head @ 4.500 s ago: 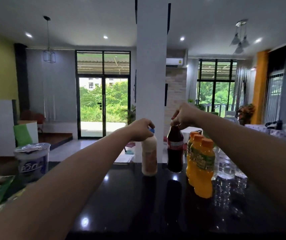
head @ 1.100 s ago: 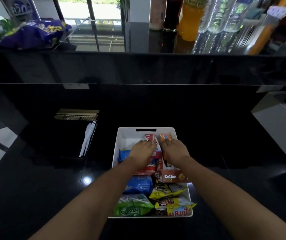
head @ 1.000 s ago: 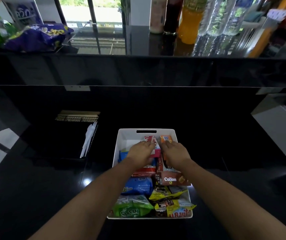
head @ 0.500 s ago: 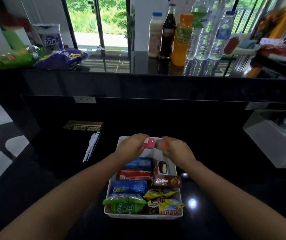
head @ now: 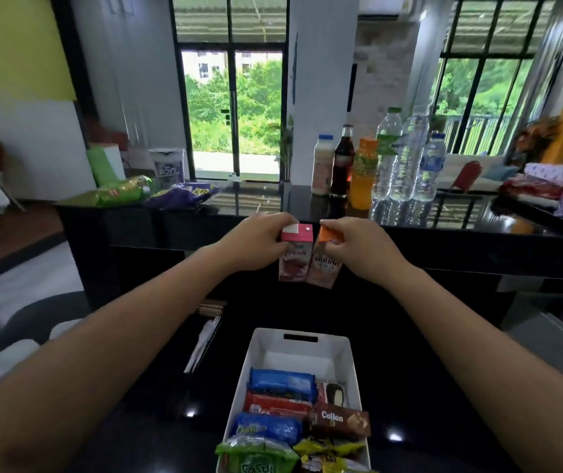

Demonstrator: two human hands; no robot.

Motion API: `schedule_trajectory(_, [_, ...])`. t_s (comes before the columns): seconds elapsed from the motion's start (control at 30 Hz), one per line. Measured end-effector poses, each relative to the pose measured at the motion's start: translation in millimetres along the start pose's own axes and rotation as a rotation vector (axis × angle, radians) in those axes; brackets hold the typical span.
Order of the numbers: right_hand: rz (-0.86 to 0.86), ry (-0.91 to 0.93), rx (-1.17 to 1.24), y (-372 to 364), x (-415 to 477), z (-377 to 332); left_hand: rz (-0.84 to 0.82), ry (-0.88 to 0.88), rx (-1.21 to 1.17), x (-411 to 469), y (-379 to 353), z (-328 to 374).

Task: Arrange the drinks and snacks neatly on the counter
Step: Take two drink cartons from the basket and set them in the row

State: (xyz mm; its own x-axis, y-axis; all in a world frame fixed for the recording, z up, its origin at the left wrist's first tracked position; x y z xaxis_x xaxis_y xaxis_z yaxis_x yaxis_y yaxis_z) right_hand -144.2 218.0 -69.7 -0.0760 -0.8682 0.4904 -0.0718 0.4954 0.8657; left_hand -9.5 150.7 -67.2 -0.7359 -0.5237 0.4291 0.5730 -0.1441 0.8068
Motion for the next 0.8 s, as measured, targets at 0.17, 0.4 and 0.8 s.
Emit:
schedule_trajectory(0.17, [0.038, 0.08, 0.015, 39, 60, -17, 0.035, 0.012, -0.02, 34, 58, 1])
schedule_trajectory(0.4, [0.016, 0.088, -0.014, 40, 145, -17, 0.078, 0.064, -0.054, 102, 88, -45])
schedule_trajectory(0.8, [-0.095, -0.02, -0.021, -18, 263, 31, 0.084, 0.105, -0.104, 213, 67, -136])
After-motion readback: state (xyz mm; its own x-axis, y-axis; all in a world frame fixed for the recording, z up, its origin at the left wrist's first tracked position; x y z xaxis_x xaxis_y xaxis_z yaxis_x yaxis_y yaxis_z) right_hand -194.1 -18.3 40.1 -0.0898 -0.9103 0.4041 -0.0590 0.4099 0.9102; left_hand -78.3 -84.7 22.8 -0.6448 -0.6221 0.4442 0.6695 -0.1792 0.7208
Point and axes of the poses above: each hand's wrist, its own x-axis towards the middle knuckle, its own y-axis out of the back of the hand, z = x × y, the point moved 8 cm from there along x, towards the middle knuckle, and after that the axes turned 10 degrees about -x, right-handed, at the moved point
